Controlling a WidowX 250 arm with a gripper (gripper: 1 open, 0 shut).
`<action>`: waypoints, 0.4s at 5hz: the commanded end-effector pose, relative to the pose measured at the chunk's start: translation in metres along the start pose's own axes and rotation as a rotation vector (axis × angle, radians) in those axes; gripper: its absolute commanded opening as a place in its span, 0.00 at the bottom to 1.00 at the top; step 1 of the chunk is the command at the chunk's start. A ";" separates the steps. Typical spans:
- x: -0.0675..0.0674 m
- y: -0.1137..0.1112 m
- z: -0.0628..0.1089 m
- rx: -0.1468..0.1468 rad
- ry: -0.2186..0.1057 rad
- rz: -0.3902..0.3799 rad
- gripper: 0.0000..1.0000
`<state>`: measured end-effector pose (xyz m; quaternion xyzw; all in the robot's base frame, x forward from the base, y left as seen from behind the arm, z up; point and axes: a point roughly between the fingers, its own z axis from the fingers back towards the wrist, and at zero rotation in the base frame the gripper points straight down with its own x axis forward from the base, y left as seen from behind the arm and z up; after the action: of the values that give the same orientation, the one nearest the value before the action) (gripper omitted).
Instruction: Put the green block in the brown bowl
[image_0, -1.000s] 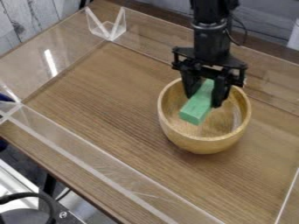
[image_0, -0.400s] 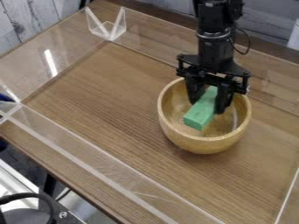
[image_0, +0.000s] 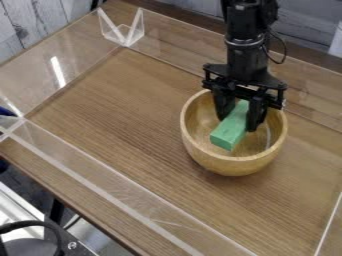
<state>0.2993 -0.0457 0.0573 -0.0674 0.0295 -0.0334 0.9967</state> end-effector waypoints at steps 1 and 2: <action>0.011 -0.005 0.015 -0.004 -0.061 -0.018 0.00; 0.011 -0.005 0.015 -0.006 -0.063 -0.021 0.00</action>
<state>0.2996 -0.0459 0.0574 -0.0695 0.0284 -0.0360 0.9965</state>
